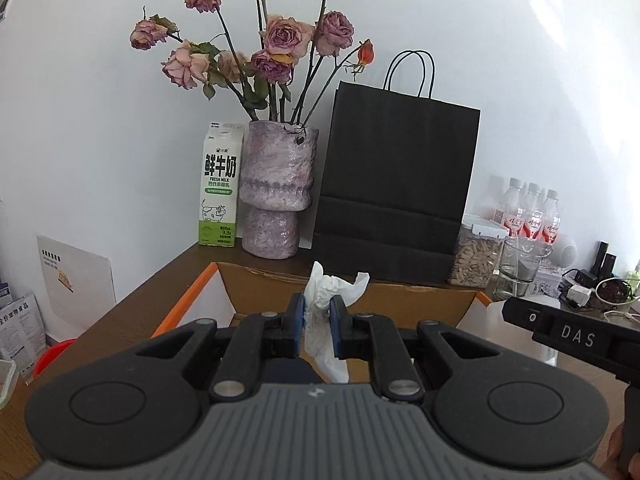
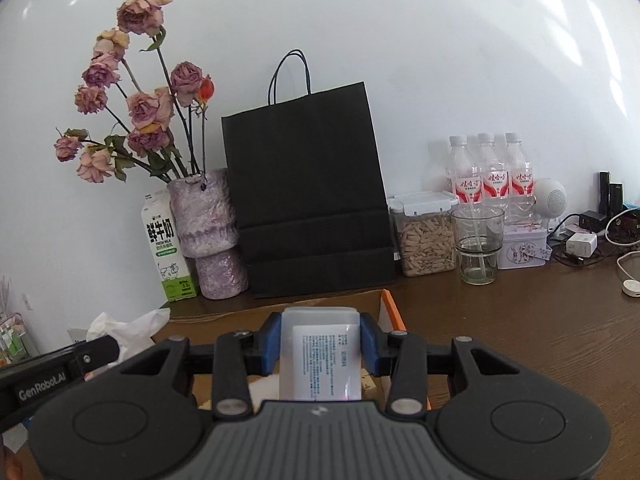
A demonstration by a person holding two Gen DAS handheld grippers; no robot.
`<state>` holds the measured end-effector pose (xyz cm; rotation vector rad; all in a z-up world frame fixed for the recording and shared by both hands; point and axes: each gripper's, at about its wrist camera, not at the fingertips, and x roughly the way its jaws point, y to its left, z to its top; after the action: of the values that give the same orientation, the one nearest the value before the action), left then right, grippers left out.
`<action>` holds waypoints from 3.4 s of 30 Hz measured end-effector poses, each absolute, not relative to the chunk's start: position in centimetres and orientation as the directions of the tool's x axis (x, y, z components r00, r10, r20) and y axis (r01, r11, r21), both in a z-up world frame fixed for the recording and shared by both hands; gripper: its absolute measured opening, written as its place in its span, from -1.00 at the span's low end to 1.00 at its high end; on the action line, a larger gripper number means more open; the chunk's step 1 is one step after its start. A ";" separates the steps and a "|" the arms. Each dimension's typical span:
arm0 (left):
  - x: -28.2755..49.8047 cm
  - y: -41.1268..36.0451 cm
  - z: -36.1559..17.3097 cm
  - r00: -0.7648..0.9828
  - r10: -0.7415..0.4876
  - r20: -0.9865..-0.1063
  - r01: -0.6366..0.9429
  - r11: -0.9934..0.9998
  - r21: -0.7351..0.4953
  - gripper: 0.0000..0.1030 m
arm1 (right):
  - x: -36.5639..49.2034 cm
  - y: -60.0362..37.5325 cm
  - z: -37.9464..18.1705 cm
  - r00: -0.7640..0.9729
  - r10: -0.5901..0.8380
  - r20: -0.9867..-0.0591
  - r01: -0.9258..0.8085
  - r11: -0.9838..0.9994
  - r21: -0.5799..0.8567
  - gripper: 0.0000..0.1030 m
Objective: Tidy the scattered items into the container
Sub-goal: 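Lower tissue and container into the box and open both grippers, then withdraw both grippers from the box back toward the caps and cable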
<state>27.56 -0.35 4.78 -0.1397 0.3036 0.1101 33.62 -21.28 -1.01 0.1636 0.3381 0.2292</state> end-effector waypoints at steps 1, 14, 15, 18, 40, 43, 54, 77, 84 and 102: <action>27.5 -0.4 4.7 0.948 0.094 -0.304 -0.133 0.985 -0.111 -0.73 | 33.5 -21.3 -1.1 0.918 0.249 -0.309 -0.195 0.961 0.195 -0.24; 27.7 -1.1 4.0 0.948 0.107 -0.301 -0.131 0.990 -0.060 -0.70 | 32.7 -20.3 -1.1 0.918 0.252 -0.307 -0.217 0.966 0.143 -0.24; 27.8 -1.2 3.9 0.947 0.114 -0.302 -0.133 0.990 -0.045 -0.66 | 32.8 -20.1 -1.2 0.915 0.252 -0.315 -0.220 0.966 0.136 -0.23; 27.5 -1.6 3.7 0.938 0.202 -0.282 -0.210 0.978 0.000 0.47 | 32.7 -19.5 -1.4 0.915 0.232 -0.330 -0.211 0.972 0.100 0.67; 26.3 -0.3 3.9 0.923 0.284 -0.259 -0.301 0.953 -0.030 1.00 | 30.3 -19.3 -0.7 0.931 0.240 -0.274 -0.227 0.971 0.076 1.00; 26.3 -0.3 3.9 0.924 0.282 -0.259 -0.299 0.954 -0.030 1.00 | 30.3 -19.4 -0.7 0.931 0.238 -0.276 -0.225 0.971 0.077 1.00; 25.7 -0.6 3.9 0.929 0.275 -0.246 -0.291 0.956 -0.031 1.00 | 29.9 -19.8 -0.6 0.934 0.236 -0.269 -0.221 0.972 0.084 1.00; 22.8 -1.2 3.4 0.954 0.229 -0.193 -0.238 0.971 -0.027 1.00 | 27.0 -20.2 0.0 0.943 0.245 -0.225 -0.236 0.969 0.066 1.00; 22.0 -1.6 2.6 0.958 0.215 -0.189 -0.217 0.976 0.007 1.00 | 26.0 -20.4 -0.9 0.941 0.246 -0.233 -0.241 0.969 0.050 1.00; 18.4 -2.7 1.4 0.969 0.214 -0.125 -0.204 0.975 0.086 1.00 | 21.2 -21.1 -3.9 0.954 0.218 -0.205 -0.226 0.974 -0.016 1.00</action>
<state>18.36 -2.68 1.41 0.0727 0.1345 0.2115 21.22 -21.14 -3.88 -0.0397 0.2036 0.2258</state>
